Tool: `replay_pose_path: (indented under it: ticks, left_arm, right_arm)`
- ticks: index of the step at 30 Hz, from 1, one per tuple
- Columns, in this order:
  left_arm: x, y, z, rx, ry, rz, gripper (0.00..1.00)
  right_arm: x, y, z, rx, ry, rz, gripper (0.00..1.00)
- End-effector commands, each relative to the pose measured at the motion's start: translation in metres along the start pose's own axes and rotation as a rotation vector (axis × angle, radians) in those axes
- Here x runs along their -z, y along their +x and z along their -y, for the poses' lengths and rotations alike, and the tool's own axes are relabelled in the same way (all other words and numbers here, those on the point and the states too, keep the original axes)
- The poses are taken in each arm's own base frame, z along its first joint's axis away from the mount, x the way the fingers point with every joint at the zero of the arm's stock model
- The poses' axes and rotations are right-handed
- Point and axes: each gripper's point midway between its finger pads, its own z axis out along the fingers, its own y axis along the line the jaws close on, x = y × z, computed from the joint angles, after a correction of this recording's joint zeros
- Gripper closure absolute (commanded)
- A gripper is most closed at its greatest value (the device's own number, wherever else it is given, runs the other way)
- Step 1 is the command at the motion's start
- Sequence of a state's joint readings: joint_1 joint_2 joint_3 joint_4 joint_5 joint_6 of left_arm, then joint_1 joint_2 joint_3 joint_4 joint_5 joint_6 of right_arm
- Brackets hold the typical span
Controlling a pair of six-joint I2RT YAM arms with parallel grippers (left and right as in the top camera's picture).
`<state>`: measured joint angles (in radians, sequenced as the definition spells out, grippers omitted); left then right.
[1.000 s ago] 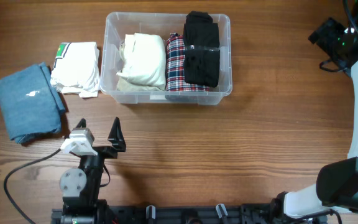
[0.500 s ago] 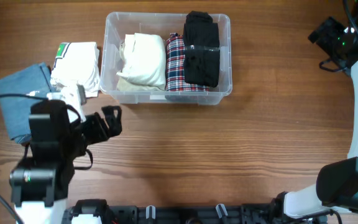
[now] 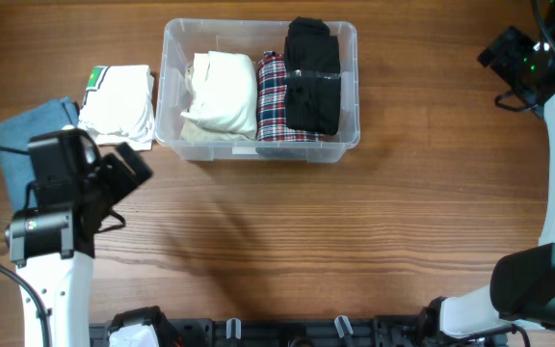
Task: Pack container
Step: 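Retract the right arm and reach the left gripper to the blue denim, then grasp the blue denim with the left gripper and lift it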
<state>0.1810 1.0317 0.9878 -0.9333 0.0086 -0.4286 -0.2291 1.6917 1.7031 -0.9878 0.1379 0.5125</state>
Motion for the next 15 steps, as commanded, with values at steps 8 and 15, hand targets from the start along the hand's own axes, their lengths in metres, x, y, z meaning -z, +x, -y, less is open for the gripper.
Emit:
replay_pose_path:
  ticks: [8,15]
  left_arm:
    - [-0.099,-0.041,-0.075,-0.094,-0.296,-0.07,0.0]
    - [-0.153,-0.053,-0.109,-0.128,-0.472,-0.05,0.0]
  right_arm:
    - [-0.007,0.006,0.0,-0.009,0.005,-0.021,0.0]
    - [-0.007,0.006,0.0,-0.009,0.005,-0.021,0.0]
